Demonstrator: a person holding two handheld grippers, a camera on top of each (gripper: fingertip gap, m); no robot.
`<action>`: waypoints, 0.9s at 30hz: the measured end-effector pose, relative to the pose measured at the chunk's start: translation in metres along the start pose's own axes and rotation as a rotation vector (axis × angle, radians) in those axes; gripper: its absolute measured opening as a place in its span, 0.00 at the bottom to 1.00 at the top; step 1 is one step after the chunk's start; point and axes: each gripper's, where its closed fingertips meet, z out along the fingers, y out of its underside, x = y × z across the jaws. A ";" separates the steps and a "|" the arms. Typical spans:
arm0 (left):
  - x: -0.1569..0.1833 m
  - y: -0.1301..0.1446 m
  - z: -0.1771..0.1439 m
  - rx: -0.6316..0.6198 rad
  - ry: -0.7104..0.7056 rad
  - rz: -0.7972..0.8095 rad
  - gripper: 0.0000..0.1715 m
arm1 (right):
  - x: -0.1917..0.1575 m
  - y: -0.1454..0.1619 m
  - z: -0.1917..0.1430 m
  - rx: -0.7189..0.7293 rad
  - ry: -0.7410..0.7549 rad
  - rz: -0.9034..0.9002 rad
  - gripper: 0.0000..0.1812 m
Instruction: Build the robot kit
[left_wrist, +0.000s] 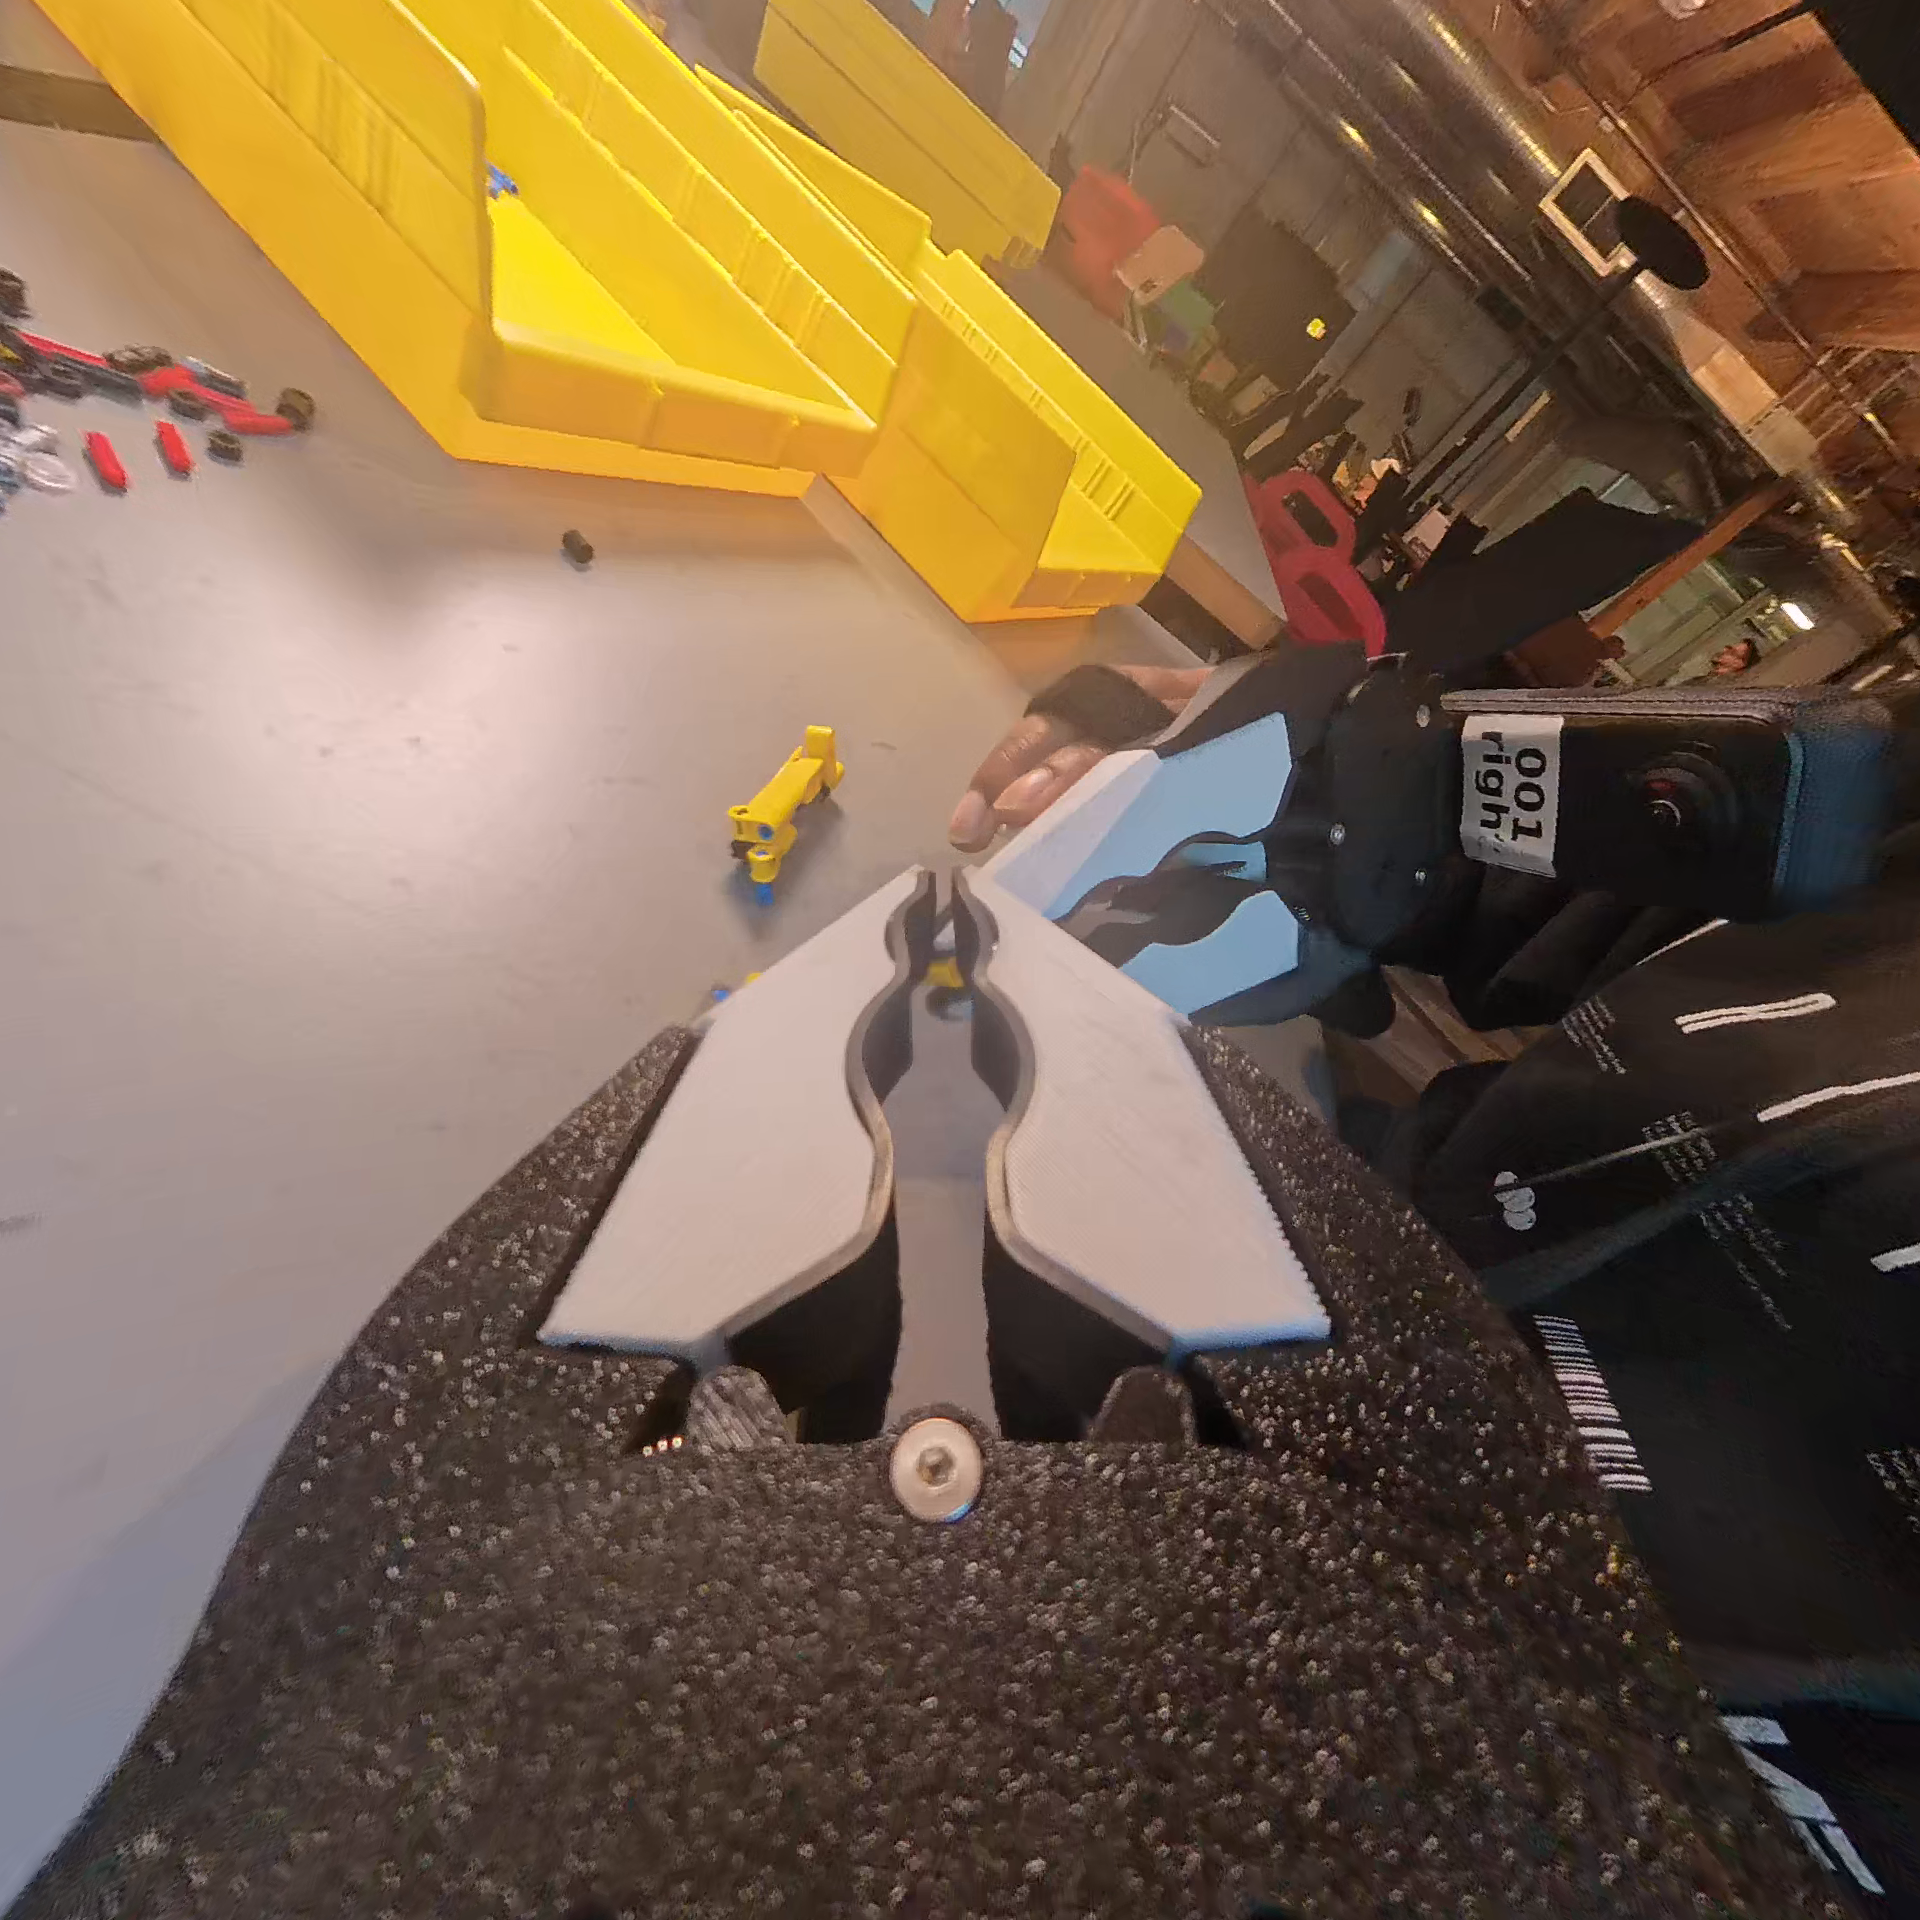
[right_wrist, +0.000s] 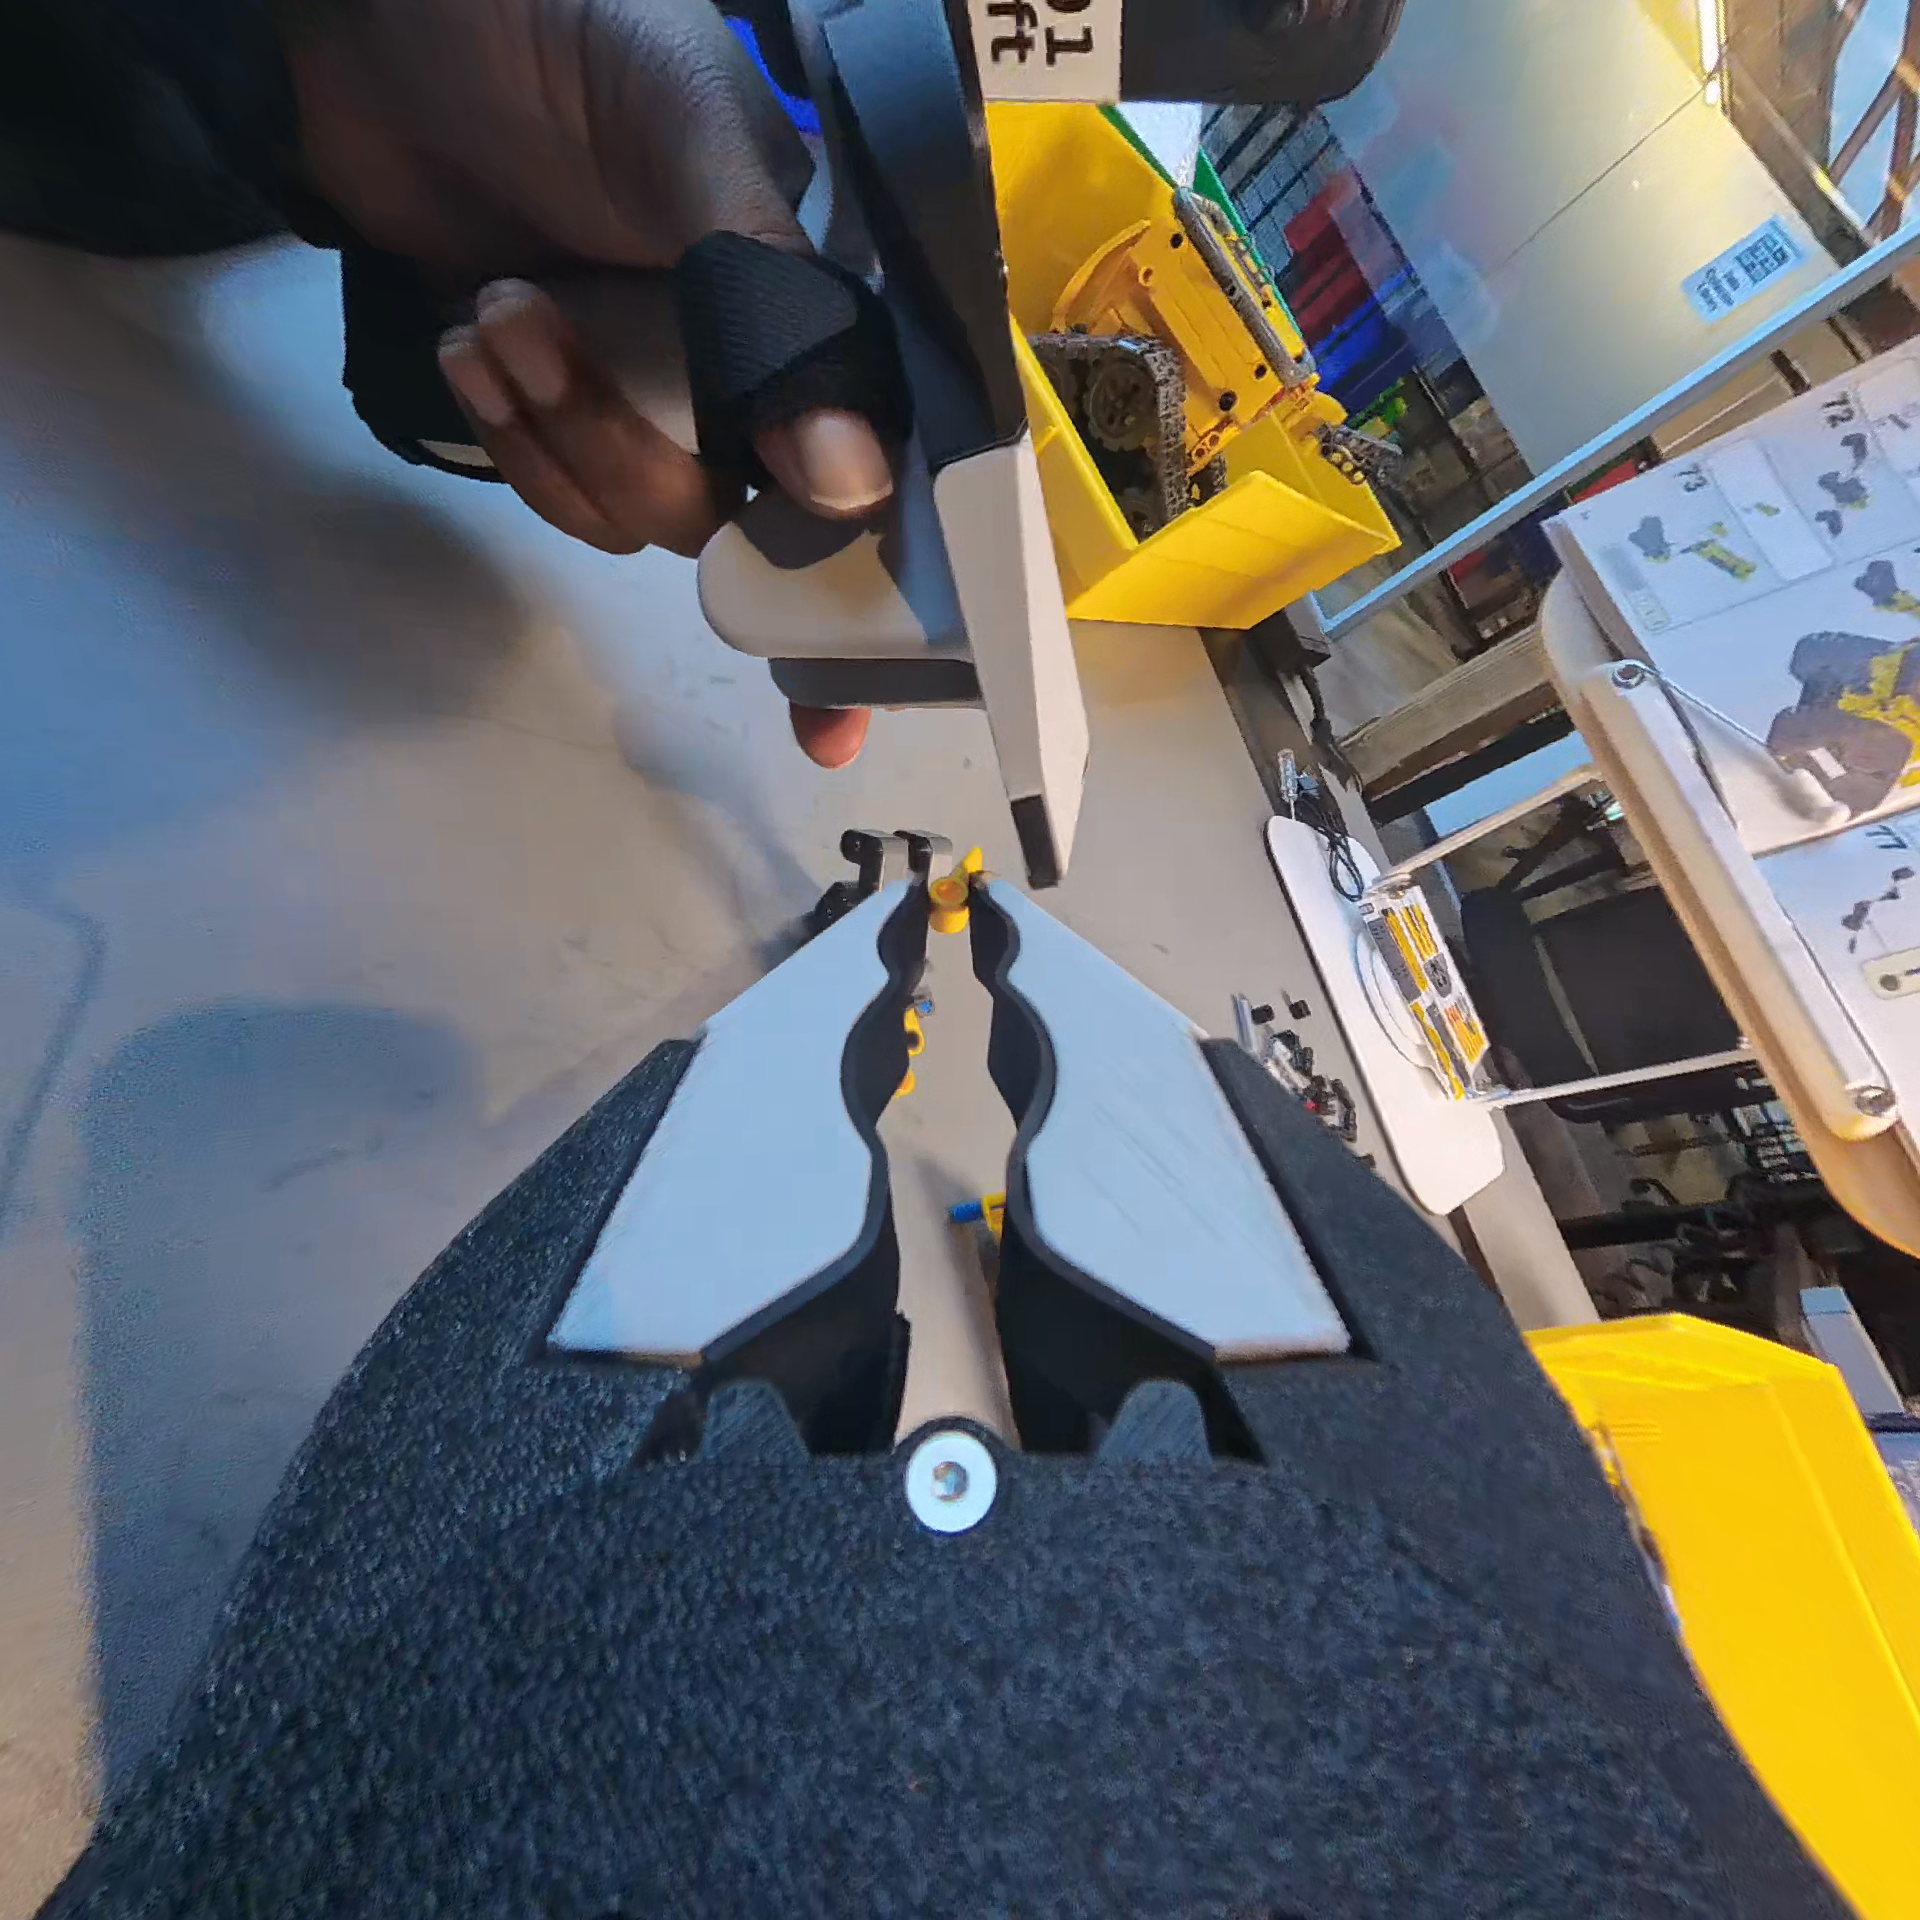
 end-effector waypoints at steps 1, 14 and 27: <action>-0.003 -0.003 -0.003 0.009 -0.018 0.009 0.02 | -0.001 0.001 0.000 0.002 -0.007 0.019 0.04; 0.010 -0.015 -0.005 0.082 0.085 -0.130 0.05 | 0.025 -0.018 -0.013 0.103 0.161 -0.038 0.04; 0.034 -0.022 -0.016 0.103 0.305 -0.148 0.03 | 0.018 -0.040 -0.028 0.296 0.072 -0.013 0.06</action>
